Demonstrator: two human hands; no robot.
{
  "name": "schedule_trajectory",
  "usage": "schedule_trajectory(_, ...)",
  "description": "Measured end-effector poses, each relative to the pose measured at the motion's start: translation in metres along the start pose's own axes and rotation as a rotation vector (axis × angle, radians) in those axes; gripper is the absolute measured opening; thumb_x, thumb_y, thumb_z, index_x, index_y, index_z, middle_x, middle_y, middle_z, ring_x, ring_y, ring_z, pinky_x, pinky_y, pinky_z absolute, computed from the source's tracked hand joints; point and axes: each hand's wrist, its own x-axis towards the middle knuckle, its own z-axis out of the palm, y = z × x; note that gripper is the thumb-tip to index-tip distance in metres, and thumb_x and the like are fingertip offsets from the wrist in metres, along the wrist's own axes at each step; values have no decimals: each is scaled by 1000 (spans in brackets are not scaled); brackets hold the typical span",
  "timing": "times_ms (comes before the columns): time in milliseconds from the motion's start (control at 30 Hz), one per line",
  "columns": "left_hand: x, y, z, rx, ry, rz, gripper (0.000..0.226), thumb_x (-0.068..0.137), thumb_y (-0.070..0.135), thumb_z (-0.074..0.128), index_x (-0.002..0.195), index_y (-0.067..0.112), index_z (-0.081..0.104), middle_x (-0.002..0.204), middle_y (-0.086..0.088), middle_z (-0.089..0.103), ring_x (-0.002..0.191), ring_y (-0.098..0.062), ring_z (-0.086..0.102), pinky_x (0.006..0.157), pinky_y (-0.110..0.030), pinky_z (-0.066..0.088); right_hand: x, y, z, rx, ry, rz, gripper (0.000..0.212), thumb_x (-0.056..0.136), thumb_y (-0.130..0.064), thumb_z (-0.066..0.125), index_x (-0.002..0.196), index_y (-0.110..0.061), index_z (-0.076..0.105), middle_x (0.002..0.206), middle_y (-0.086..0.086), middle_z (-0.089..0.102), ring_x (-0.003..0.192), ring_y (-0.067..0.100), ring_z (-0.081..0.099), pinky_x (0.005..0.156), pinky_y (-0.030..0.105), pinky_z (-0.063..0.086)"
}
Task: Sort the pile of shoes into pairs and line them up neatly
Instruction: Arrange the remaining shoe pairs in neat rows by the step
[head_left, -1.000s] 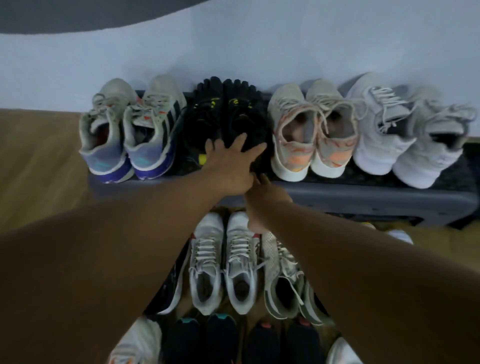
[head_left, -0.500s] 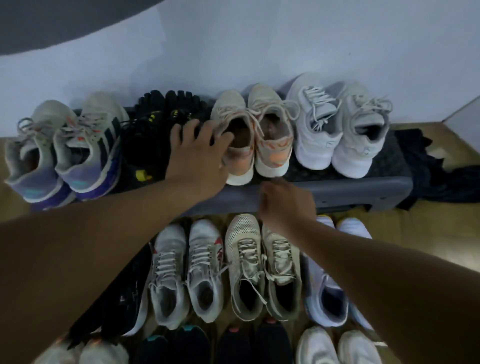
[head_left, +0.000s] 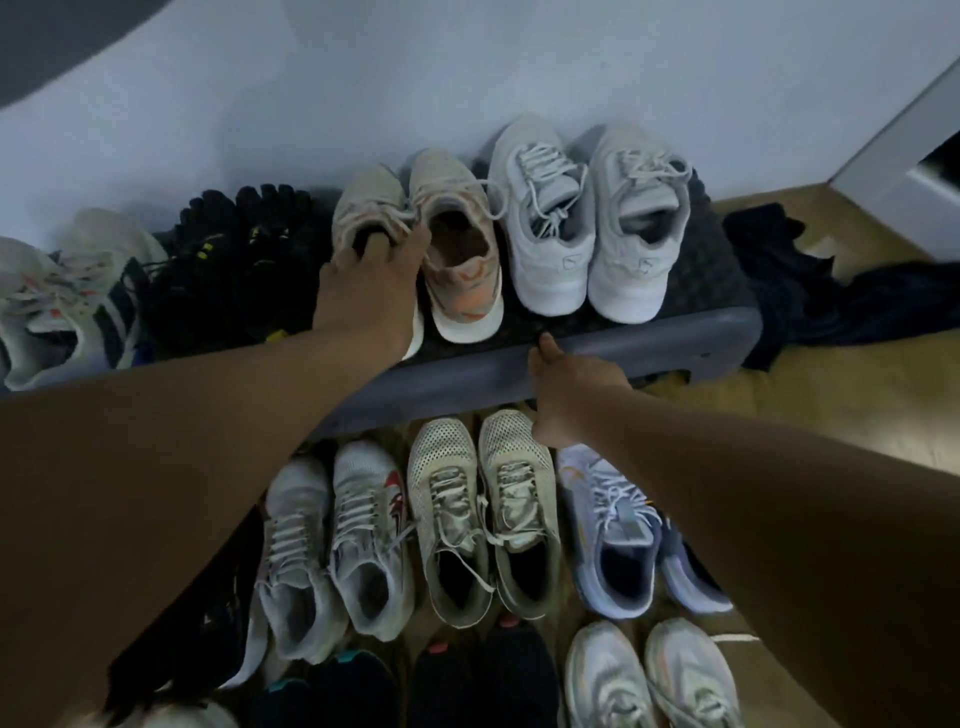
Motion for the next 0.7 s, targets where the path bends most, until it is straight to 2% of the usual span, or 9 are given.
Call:
schedule_trajectory(67,12,11,-8,86,23,92,72,86,12,57,148,27,25,145,-16,30,129,-44,33,101,-53,34,-2,1,-4,-22,-27,2,93,86,-22,58,157,-15,0,163,-3,-16,132,32,44,79,39,45)
schedule_trajectory(100,19,16,-7,67,-13,145,70,83,11,59,146,26,30,145,-14,30,128,-43,35,101,-52,36,-2,0,-6,-28,-37,8,93,86,-21,58,157,-15,-1,163,-2,-17,133,31,43,79,38,44)
schedule_trajectory(200,33,25,-1,-157,-231,233,48,83,3,56,129,16,48,131,-14,50,115,-37,51,94,-47,44,-2,-4,-11,-19,-82,24,94,87,-18,60,157,-11,-2,163,0,-19,136,29,40,79,38,42)
schedule_trajectory(300,30,28,-3,-132,-267,208,35,83,3,56,116,12,49,119,-17,56,106,-36,54,87,-41,45,2,-3,-8,12,-80,13,95,86,-16,62,157,-11,-2,162,0,-20,136,28,40,83,39,45)
schedule_trajectory(367,24,36,-11,-50,-178,162,36,83,13,60,117,14,47,119,-15,54,105,-36,54,81,-41,44,3,1,-3,33,-66,2,97,85,-14,63,157,-14,-2,162,-3,-21,134,28,42,82,37,42)
schedule_trajectory(433,21,48,-18,56,24,171,43,82,25,61,122,16,47,126,-12,49,114,-35,48,86,-44,39,3,5,-1,42,-57,-18,97,85,-14,62,157,-16,-2,162,-6,-22,134,28,42,84,37,41)
schedule_trajectory(500,27,65,-21,10,144,264,50,79,24,60,127,15,47,132,-12,44,121,-35,40,94,-44,35,3,8,-2,46,-62,-24,96,85,-13,61,157,-17,-2,162,-6,-22,135,29,42,87,38,42)
schedule_trajectory(600,49,94,-18,-182,8,345,74,76,24,63,143,15,33,147,-10,33,134,-33,31,105,-45,34,3,9,-3,40,-58,-32,96,86,-14,62,157,-16,-2,162,-6,-21,134,28,43,88,38,44)
schedule_trajectory(700,61,120,-17,-387,-296,304,90,80,31,65,153,22,15,155,-8,28,140,-28,31,111,-41,34,3,8,-1,40,-49,-38,96,86,-13,61,157,-14,-3,162,-4,-20,130,27,46,81,37,44)
